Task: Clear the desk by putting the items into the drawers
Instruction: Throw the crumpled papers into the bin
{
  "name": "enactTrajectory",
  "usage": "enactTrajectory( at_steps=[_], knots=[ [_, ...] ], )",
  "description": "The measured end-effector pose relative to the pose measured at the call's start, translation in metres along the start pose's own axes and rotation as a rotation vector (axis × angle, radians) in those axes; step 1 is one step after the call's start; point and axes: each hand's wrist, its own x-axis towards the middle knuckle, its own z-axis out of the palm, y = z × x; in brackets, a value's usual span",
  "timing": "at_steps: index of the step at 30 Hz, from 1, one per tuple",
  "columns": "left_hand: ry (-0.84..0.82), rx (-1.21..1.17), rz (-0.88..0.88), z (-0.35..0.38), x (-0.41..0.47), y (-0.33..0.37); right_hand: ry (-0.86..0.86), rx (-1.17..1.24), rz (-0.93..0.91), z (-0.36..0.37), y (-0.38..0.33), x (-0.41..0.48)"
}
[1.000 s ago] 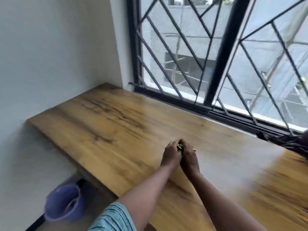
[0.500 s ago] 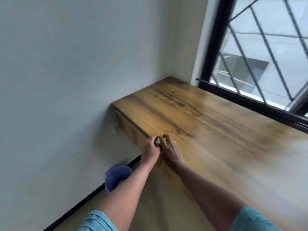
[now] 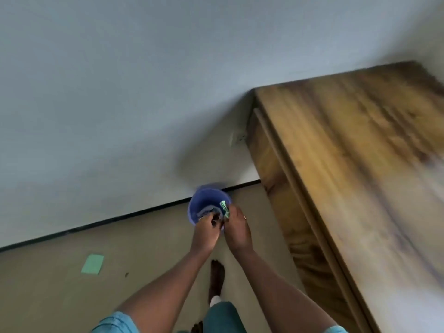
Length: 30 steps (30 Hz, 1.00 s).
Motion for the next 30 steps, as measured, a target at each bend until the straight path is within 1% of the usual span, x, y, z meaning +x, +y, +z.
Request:
enactTrajectory(
  at_steps=[2, 5, 8, 11, 14, 17, 21, 24, 25, 26, 28, 29, 30],
  knots=[
    [-0.003, 0.003, -0.035, 0.006, 0.021, -0.02, -0.082, -0.045, 0.051, 0.02, 0.007, 0.023],
    [-0.036, -0.003, -0.111, 0.011, 0.046, -0.042, -0.124, -0.07, 0.133, 0.045, 0.017, 0.05],
    [-0.111, 0.01, -0.163, 0.018, 0.068, -0.065, -0.158, -0.16, 0.104, 0.065, 0.027, 0.072],
    [-0.15, 0.005, -0.186, 0.032, 0.098, -0.093, -0.185, -0.165, 0.127, 0.098, 0.043, 0.098],
    [-0.174, -0.007, -0.216, 0.049, 0.126, -0.116, -0.252, -0.124, 0.218, 0.133, 0.06, 0.119],
    [-0.184, -0.037, -0.258, 0.062, 0.151, -0.138, -0.292, -0.15, 0.246, 0.164, 0.077, 0.139],
    [-0.161, -0.045, -0.303, 0.075, 0.176, -0.162, -0.277, -0.181, 0.245, 0.189, 0.095, 0.161],
    [-0.172, -0.034, -0.323, 0.077, 0.179, -0.175, -0.268, -0.243, 0.144, 0.201, 0.108, 0.162],
    [-0.157, -0.024, -0.312, 0.079, 0.175, -0.179, -0.272, -0.255, 0.133, 0.204, 0.112, 0.159],
    [-0.107, -0.027, -0.293, 0.08, 0.172, -0.182, -0.281, -0.26, 0.144, 0.206, 0.112, 0.155],
    [-0.025, -0.065, -0.314, 0.081, 0.163, -0.19, -0.303, -0.266, 0.172, 0.207, 0.109, 0.145],
    [-0.035, -0.115, -0.37, 0.075, 0.158, -0.188, -0.324, -0.277, 0.174, 0.209, 0.105, 0.14],
    [-0.056, -0.106, -0.417, 0.071, 0.154, -0.189, -0.347, -0.291, 0.173, 0.21, 0.1, 0.134]
  ],
)
